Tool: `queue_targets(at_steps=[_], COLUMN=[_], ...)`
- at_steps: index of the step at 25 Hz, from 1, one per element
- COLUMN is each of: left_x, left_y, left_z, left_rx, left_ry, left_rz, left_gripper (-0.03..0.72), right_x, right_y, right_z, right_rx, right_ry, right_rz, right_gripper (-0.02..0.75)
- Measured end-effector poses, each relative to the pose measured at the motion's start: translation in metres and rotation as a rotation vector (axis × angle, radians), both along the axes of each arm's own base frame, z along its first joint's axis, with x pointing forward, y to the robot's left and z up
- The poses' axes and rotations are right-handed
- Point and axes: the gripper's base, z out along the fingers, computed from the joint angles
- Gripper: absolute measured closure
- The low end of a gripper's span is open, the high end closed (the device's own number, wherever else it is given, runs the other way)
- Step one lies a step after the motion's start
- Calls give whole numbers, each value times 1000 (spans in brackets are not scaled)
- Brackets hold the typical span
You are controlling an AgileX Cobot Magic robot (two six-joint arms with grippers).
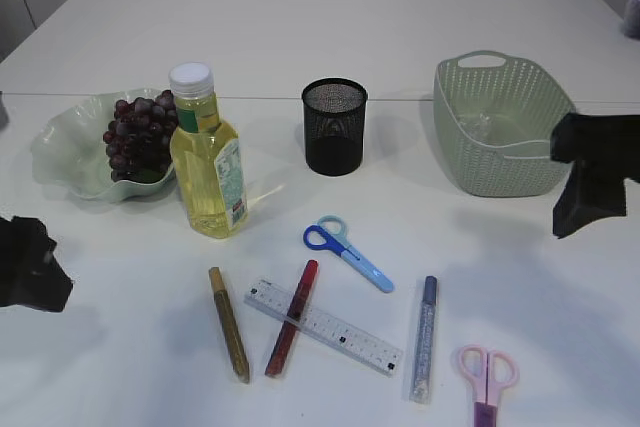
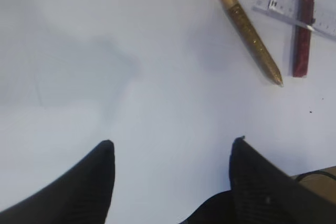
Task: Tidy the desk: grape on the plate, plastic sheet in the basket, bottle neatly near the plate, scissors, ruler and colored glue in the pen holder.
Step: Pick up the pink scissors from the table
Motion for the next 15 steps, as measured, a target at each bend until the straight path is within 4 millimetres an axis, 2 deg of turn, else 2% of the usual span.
queue_targets(at_steps=[6, 15], left_x=[13, 16], left_y=[-6, -7], left_z=[-22, -24], left_rx=[17, 13], left_ry=[68, 60], left_rz=[11, 13], left_gripper=[190, 190], right_x=[16, 34], right_y=[12, 60], right_z=[-28, -97], right_rx=[11, -93], right_ry=[141, 340], right_rz=[-23, 92], right_gripper=[163, 163])
